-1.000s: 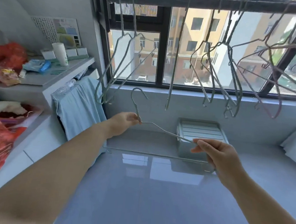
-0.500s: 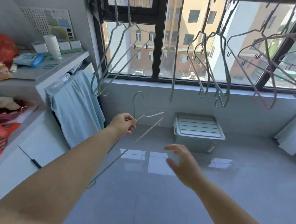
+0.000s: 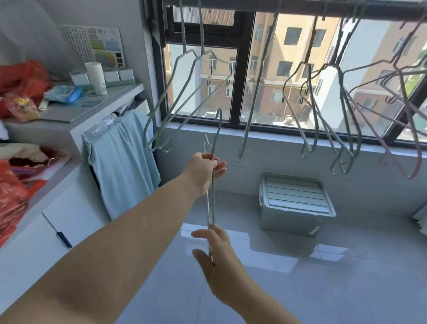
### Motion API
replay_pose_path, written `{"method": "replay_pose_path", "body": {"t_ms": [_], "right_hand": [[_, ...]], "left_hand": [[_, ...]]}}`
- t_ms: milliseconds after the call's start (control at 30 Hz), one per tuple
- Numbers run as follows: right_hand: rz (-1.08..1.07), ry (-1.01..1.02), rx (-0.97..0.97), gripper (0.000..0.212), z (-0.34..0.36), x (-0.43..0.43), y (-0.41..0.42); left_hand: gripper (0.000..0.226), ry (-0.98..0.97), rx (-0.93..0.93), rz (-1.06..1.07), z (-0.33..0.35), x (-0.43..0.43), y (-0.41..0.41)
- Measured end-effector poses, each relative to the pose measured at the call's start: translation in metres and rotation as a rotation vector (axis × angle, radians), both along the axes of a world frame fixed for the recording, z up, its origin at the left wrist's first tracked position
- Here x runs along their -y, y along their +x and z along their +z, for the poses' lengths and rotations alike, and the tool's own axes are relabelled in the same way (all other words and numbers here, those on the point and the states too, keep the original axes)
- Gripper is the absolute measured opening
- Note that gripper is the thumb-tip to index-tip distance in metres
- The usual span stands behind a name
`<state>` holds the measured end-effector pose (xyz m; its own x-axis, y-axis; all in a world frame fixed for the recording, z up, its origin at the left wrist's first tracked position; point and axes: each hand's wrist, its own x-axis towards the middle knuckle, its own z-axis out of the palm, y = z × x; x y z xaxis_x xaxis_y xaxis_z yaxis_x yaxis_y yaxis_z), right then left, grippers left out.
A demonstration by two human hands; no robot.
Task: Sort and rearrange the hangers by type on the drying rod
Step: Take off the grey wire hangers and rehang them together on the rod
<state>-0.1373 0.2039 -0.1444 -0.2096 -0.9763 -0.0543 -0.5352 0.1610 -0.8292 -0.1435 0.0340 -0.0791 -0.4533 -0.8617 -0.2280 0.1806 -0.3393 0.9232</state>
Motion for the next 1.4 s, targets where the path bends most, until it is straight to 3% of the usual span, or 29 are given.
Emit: {"method": "replay_pose_path", "body": {"t_ms": [67,167,267,400,533,600,700,900,1100,1167,1267,1333,1400], "right_hand": [[-0.033,-0.057,0.072,0.033,0.007,0.000,-0.004],[-0.039,-0.133,0.147,0.052,0.021,0.002,-0.008],[-0.071,-0.182,0.118,0.063,0.032,0.010,-0.014],[-0.117,-0.258,0.221,0.060,0.062,0.028,-0.020],[-0.143,-0.399,0.281,0.053,0.105,0.048,-0.025],[-0.138,-0.465,0.276,0.049,0.125,0.057,-0.031],[-0.134,-0.516,0.270,0.038,0.155,0.069,-0.040],[-0.151,-0.542,0.348,0.024,0.191,0.098,-0.055],[-0.149,-0.438,0.411,0.023,0.188,0.109,-0.060],[-0.154,-0.342,0.318,0.024,0.186,0.105,-0.060],[-0.169,-0.264,-0.209,0.027,0.182,0.090,-0.064],[-0.243,-0.384,-0.465,0.029,0.180,0.076,-0.068],[-0.368,-0.530,-0.506,0.032,0.182,0.067,-0.078]], "left_hand": [[0.018,-0.009,-0.049,-0.011,0.010,-0.002,-0.002],[0.017,-0.055,-0.079,-0.029,0.026,-0.003,-0.003],[0.025,-0.260,0.078,-0.048,0.045,-0.001,0.000],[0.021,-0.533,0.264,-0.084,0.071,-0.003,0.005],[0.013,-0.676,0.282,-0.110,0.093,-0.007,0.008],[0.024,-0.719,0.261,-0.123,0.106,-0.007,0.009],[0.039,-0.680,0.165,-0.105,0.125,-0.003,0.006],[0.036,-0.552,0.100,-0.056,0.157,0.009,-0.003],[0.031,-0.509,0.186,-0.009,0.151,0.020,-0.008],[0.031,-0.486,0.194,-0.007,0.142,0.022,-0.008],[0.035,-0.502,0.184,0.007,0.128,0.023,-0.006],[0.037,-0.580,0.224,0.047,0.123,0.020,-0.004],[0.045,-0.804,0.397,0.161,0.120,0.015,-0.004]]}}
